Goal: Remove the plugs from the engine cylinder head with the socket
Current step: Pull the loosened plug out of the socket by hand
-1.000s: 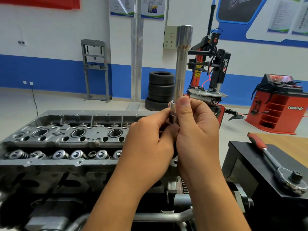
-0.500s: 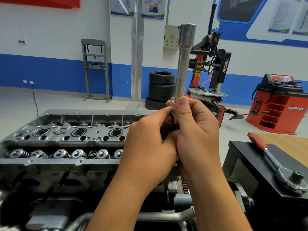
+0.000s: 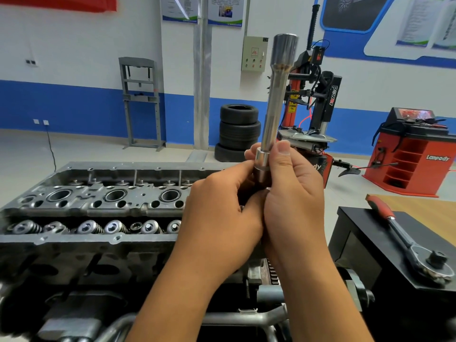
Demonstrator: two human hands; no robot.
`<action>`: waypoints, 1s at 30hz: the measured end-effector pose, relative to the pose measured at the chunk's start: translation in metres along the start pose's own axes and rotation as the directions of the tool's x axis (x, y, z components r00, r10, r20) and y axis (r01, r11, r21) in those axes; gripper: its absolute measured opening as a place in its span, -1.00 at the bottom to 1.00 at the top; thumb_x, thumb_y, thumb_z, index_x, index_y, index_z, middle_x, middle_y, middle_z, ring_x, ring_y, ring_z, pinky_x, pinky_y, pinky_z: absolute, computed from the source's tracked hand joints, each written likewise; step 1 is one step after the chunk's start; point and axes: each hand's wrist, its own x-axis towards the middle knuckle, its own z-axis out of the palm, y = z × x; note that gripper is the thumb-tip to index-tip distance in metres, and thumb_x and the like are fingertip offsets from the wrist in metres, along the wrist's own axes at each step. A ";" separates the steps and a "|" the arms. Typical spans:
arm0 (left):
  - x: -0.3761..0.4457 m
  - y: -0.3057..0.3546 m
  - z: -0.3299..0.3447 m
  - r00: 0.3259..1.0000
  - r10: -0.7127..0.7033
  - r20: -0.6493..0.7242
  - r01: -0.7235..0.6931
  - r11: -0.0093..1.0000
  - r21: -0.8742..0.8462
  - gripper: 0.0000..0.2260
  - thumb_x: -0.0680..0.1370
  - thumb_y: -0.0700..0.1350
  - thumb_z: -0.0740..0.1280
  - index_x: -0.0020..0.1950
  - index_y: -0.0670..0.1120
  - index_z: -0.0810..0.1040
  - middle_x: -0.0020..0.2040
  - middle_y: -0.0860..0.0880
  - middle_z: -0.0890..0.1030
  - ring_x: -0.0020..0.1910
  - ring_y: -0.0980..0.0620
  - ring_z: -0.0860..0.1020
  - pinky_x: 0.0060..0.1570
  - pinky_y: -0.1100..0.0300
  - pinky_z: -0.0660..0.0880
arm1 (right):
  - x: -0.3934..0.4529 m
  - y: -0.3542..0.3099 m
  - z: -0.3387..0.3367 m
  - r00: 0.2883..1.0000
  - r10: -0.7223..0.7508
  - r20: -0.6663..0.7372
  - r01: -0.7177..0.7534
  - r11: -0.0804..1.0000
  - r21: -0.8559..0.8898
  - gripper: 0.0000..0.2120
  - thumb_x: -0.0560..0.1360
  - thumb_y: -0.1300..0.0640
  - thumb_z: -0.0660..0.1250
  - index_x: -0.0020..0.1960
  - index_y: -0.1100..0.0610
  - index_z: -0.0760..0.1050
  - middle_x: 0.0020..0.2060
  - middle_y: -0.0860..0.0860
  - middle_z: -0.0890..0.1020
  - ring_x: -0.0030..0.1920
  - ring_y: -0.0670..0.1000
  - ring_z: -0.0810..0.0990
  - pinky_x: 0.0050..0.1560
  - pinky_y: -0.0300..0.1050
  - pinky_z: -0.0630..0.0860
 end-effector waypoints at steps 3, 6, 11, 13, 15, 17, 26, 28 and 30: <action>0.000 -0.001 0.001 1.000 -0.022 -0.017 0.023 1.000 0.006 -0.73 0.51 -0.01 0.42 0.18 0.24 0.66 -0.10 0.24 0.73 -0.11 0.20 0.70 -0.07 0.04 0.67 | 0.000 -0.001 -0.001 0.999 0.034 0.015 -0.035 0.997 0.075 -0.74 0.54 -0.13 0.33 -0.16 0.02 0.62 -0.20 0.16 0.64 -0.20 0.08 0.59 -0.12 0.10 0.58; 0.000 -0.004 0.003 0.997 -0.036 -0.066 0.039 0.997 0.060 -0.75 0.49 -0.07 0.52 0.10 0.23 0.69 -0.14 0.28 0.71 -0.14 0.27 0.68 -0.10 0.11 0.67 | -0.001 0.000 -0.001 0.999 0.025 0.022 -0.027 0.998 0.060 -0.76 0.47 -0.12 0.46 -0.07 0.04 0.56 -0.11 0.16 0.70 -0.22 0.02 0.67 -0.18 0.01 0.67; -0.001 0.000 0.002 0.999 -0.005 -0.034 0.006 0.999 0.037 -0.80 0.51 0.08 0.38 0.12 0.22 0.65 -0.14 0.23 0.71 -0.13 0.19 0.69 -0.12 0.08 0.65 | 0.000 0.001 -0.001 1.000 0.013 0.012 -0.013 1.000 -0.009 -0.61 0.54 -0.19 0.31 -0.12 0.14 0.60 -0.14 0.23 0.68 -0.15 0.04 0.65 -0.04 0.16 0.64; -0.001 0.000 0.001 1.000 -0.002 -0.015 0.002 1.000 0.006 -0.80 0.53 0.04 0.34 0.13 0.18 0.66 -0.13 0.21 0.72 -0.12 0.17 0.69 -0.11 0.06 0.65 | 0.001 0.001 0.000 1.000 0.012 0.010 -0.012 1.000 0.000 -0.52 0.58 -0.19 0.25 -0.13 0.25 0.56 -0.19 0.28 0.63 -0.17 0.06 0.59 -0.06 0.12 0.56; 0.000 -0.001 0.000 1.000 -0.010 -0.024 0.010 1.000 -0.007 -0.82 0.57 -0.03 0.40 0.13 0.18 0.67 -0.12 0.22 0.73 -0.12 0.20 0.70 -0.09 0.07 0.66 | 0.000 0.000 0.000 1.000 0.015 0.011 -0.015 1.000 0.012 -0.53 0.58 -0.18 0.26 -0.13 0.24 0.56 -0.18 0.30 0.62 -0.18 0.09 0.58 -0.10 0.16 0.57; -0.001 -0.003 -0.001 0.998 -0.035 -0.048 0.034 0.999 -0.019 -0.82 0.55 -0.05 0.47 0.09 0.20 0.68 -0.14 0.22 0.72 -0.14 0.20 0.70 -0.10 0.03 0.67 | 0.000 -0.001 -0.001 1.000 0.025 0.013 -0.026 0.998 0.049 -0.65 0.53 -0.18 0.38 -0.10 0.13 0.60 -0.13 0.25 0.67 -0.18 0.07 0.64 -0.14 0.13 0.64; 0.002 -0.002 -0.004 1.000 0.005 0.024 -0.004 0.998 -0.069 -0.79 0.63 -0.04 0.37 0.22 0.16 0.68 -0.05 0.21 0.74 -0.03 0.20 0.70 0.01 0.05 0.66 | -0.001 -0.002 -0.001 1.000 -0.006 0.014 0.007 0.999 -0.043 -0.50 0.56 -0.22 0.26 -0.06 0.24 0.61 -0.16 0.26 0.66 -0.16 0.09 0.62 -0.06 0.22 0.63; 0.002 -0.003 -0.003 1.000 0.013 0.008 -0.013 0.998 -0.056 -0.78 0.65 -0.12 0.39 0.22 0.14 0.69 -0.05 0.23 0.74 -0.02 0.23 0.70 0.02 0.12 0.65 | -0.001 -0.002 -0.001 1.000 0.017 -0.008 -0.017 1.000 -0.018 -0.53 0.58 -0.19 0.25 -0.09 0.23 0.61 -0.17 0.27 0.66 -0.16 0.12 0.61 -0.03 0.26 0.63; 0.001 -0.004 0.000 1.000 -0.003 -0.031 0.001 0.999 -0.053 -0.81 0.61 -0.10 0.45 0.16 0.16 0.70 -0.09 0.23 0.73 -0.06 0.24 0.70 -0.02 0.10 0.66 | -0.001 -0.002 -0.003 0.999 0.041 -0.001 -0.041 0.998 0.051 -0.64 0.53 -0.17 0.35 -0.08 0.15 0.61 -0.17 0.18 0.67 -0.18 0.08 0.63 -0.09 0.15 0.64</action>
